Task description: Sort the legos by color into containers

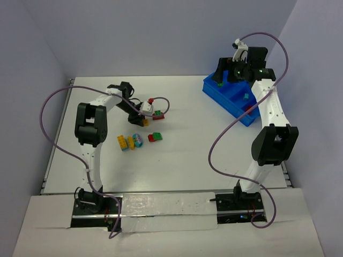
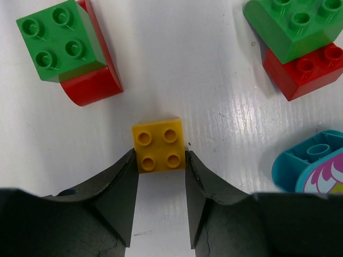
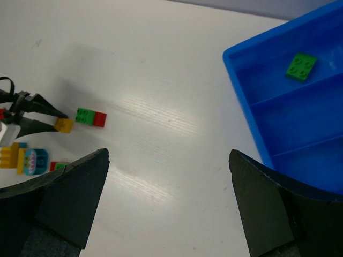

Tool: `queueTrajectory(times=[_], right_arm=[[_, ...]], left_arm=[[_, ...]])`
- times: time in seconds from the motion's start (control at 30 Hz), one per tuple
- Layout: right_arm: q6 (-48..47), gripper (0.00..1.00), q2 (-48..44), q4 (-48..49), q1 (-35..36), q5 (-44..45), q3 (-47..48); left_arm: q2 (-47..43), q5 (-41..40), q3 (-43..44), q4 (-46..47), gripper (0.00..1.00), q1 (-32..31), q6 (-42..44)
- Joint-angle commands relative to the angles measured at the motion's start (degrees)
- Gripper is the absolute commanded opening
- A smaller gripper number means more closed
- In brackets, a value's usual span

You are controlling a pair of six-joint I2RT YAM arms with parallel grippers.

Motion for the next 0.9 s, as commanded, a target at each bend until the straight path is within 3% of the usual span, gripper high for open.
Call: queueTrajectory(times=[0.0, 0.17, 0.33, 0.5, 0.73, 0.87], right_arm=[[6.9, 1.0, -3.63, 2.82, -0.2, -6.38, -3.86], [9.58, 1.0, -3.43, 4.81, 2.32, -11.04, -7.14], [12.02, 1.0, -1.08, 5.59, 9.31, -16.46, -5.51], [15.63, 1.0, 2.21, 7.89, 13.18, -20.98, -2.39], [20.12, 1.0, 5.52, 10.99, 16.44, -26.05, 0.95], [17.27, 0.99, 5.97, 9.53, 17.91, -27.69, 1.65]], left_arm=[[-5.17, 2.08, -2.31, 5.05, 0.2, -0.4, -7.2], [-12.51, 5.3, -3.07, 13.02, 0.0, -0.83, -20.86], [-21.56, 7.06, -7.32, 24.47, 0.0, -2.3, -33.7], [-28.76, 2.85, -11.38, 33.25, 0.0, -6.63, -43.04], [-35.96, -3.83, -21.15, 48.13, 0.0, -12.19, -47.72], [-35.79, -3.59, -19.81, 47.88, 0.0, -12.75, -49.26]])
